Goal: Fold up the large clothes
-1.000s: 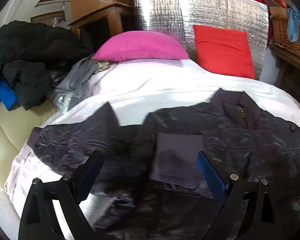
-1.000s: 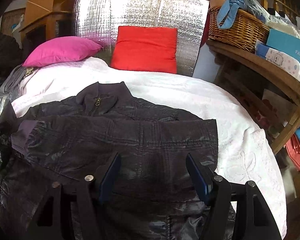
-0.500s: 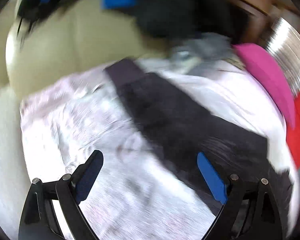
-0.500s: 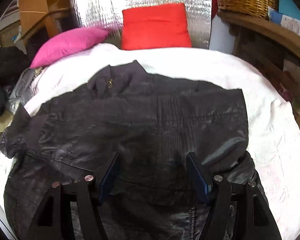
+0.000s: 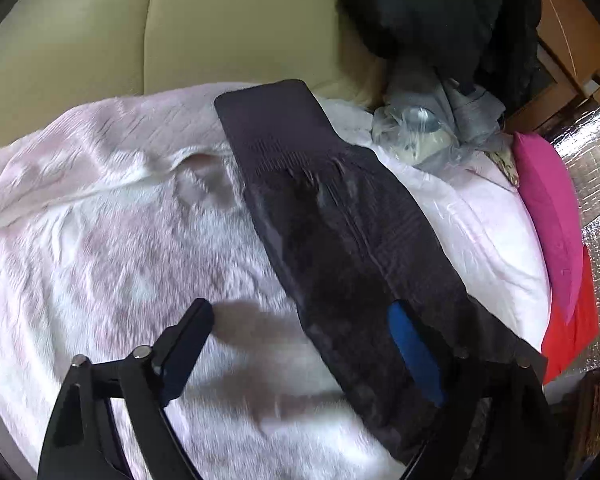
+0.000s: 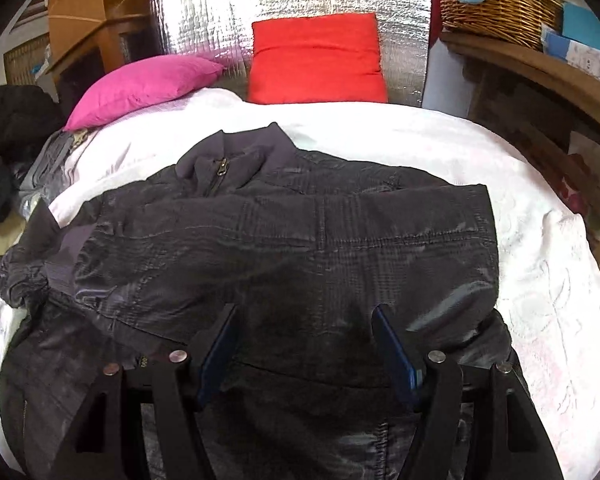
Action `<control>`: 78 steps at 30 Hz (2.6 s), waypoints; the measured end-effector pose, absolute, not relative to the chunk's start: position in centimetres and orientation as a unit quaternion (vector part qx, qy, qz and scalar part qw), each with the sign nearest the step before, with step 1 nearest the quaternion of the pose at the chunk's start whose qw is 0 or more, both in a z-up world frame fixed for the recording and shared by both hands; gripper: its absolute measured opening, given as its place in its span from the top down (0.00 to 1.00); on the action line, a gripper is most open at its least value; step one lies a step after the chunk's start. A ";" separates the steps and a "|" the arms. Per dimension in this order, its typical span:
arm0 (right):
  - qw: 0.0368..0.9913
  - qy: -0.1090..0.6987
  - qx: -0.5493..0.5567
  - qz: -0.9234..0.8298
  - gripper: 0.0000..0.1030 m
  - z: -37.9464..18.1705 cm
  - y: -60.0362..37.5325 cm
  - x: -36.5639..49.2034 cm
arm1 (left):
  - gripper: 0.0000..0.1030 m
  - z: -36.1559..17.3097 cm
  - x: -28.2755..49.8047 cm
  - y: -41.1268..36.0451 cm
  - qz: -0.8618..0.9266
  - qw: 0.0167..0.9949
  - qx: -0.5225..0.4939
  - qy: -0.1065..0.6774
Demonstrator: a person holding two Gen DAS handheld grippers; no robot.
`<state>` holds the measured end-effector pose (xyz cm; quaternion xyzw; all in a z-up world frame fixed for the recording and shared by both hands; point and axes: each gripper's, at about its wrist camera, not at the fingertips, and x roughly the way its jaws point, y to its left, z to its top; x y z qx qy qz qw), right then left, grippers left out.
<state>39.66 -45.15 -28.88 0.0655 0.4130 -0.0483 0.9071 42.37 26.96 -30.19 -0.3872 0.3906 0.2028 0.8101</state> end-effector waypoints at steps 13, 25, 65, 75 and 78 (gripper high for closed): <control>0.910 0.406 0.063 -0.053 0.31 -28.8 -45.2 39.4 | 0.93 -29.8 44.8 27.3 0.209 0.841 -0.343 0.363; 0.912 0.389 0.113 -0.059 0.31 -27.6 -47.5 38.6 | 0.95 -15.8 42.4 6.5 0.046 0.955 -0.118 0.269; 0.804 0.400 0.437 0.048 0.19 -31.6 -57.2 40.5 | 0.52 -21.2 42.5 -9.0 -0.076 0.911 -0.041 0.403; 0.840 0.427 0.334 0.032 0.33 -31.2 -53.7 42.4 | 0.58 -25.7 42.8 -13.5 -0.113 0.875 0.048 0.468; 0.850 0.411 0.328 0.031 0.82 -30.7 -53.9 42.0 | 0.59 -26.0 42.8 -14.1 -0.114 0.874 0.054 0.470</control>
